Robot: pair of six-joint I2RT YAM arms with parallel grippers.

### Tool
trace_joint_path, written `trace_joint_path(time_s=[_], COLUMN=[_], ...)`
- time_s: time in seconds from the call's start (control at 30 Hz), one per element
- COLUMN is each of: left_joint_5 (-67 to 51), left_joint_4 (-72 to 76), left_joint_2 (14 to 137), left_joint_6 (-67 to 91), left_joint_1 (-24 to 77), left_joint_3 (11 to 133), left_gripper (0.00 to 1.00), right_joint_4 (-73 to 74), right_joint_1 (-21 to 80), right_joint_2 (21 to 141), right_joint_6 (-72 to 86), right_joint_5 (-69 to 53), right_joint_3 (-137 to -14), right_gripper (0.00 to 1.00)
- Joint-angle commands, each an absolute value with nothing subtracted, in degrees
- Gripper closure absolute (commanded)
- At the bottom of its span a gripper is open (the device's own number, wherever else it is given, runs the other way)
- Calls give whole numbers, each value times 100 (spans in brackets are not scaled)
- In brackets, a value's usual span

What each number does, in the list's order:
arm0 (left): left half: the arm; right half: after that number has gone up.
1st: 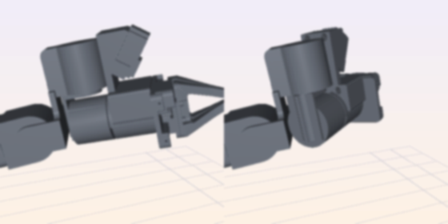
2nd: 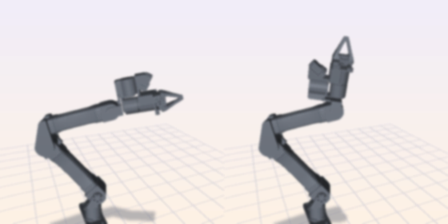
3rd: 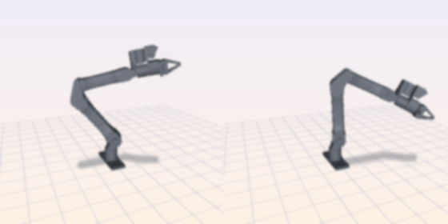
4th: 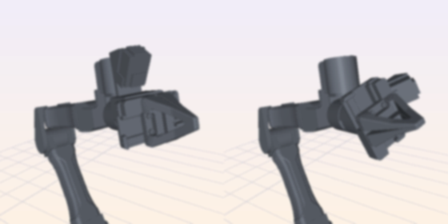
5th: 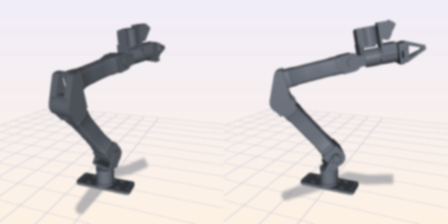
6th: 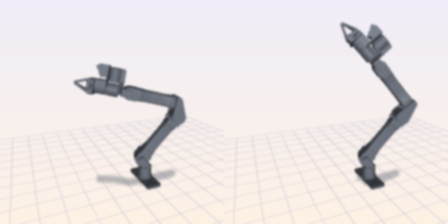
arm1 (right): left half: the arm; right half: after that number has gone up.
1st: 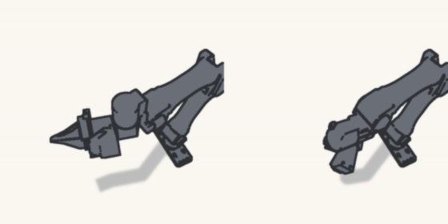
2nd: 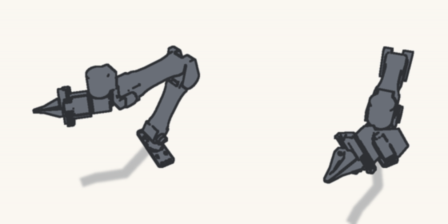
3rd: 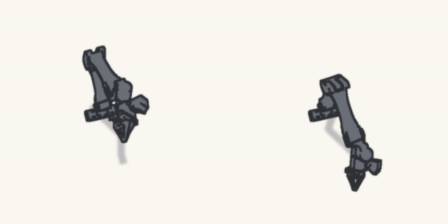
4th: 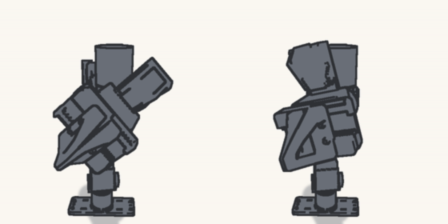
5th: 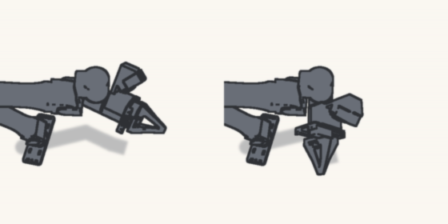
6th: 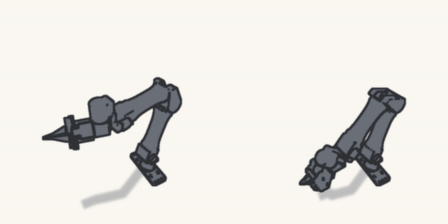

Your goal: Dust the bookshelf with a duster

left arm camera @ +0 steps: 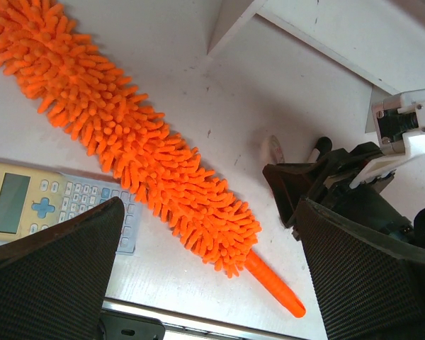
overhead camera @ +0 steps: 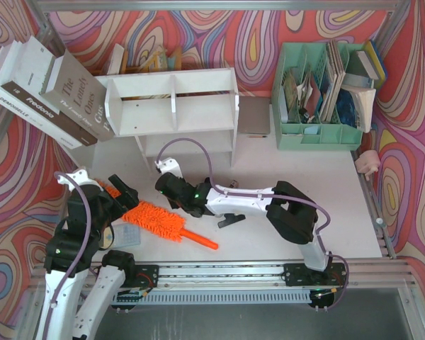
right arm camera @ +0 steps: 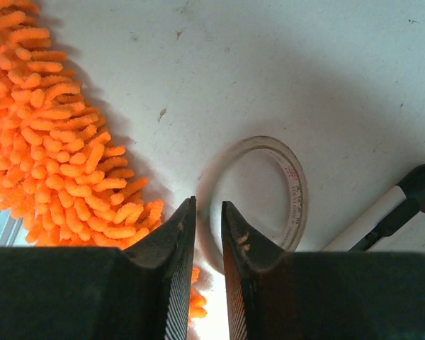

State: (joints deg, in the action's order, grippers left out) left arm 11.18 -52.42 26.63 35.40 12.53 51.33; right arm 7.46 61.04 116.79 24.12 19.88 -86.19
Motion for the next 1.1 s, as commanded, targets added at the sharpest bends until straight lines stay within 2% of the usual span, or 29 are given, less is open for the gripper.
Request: trace_joint_path(time_s=[0.0, 0.2, 0.4, 0.57, 0.83, 0.9, 0.97, 1.07], left_joint_5=[1187, 1186, 1204, 1256, 1350, 1386, 1410, 1524], left_joint_4=[-5256, -5247, -5247, -5240, -5258, -5240, -5222, -5167], left_joint_2=[2644, 2659, 2676, 2757, 3011, 3023, 2995, 2882], left_joint_6=[3577, 3568, 3592, 3657, 3765, 3772, 3785, 3839], left_joint_1=[1213, 1213, 1213, 1213, 1213, 1213, 1213, 1213], left_joint_3=[5181, 5172, 5168, 5141, 5123, 5094, 5069, 4989], left_gripper=[2, 2, 2, 2, 2, 2, 2, 2], right_joint_4=[670, 772, 796, 466, -319, -986, -1685, -1291], right_joint_1=[6047, 6047, 6064, 6237, 6696, 6832, 7044, 7066], right_joint_2=[11820, 11700, 11088, 10356, 9420, 9216, 9025, 9165], right_joint_6=[2318, 2282, 2094, 1852, 1695, 1514, 1269, 1305], right_joint_5=[2009, 1975, 1737, 1651, 1840, 2022, 2143, 1849], right_joint_3=[-8827, -8892, -8505, -7639, -6247, -5760, -5302, -5538], right_gripper=[70, 51, 45, 38, 31, 21, 17, 17])
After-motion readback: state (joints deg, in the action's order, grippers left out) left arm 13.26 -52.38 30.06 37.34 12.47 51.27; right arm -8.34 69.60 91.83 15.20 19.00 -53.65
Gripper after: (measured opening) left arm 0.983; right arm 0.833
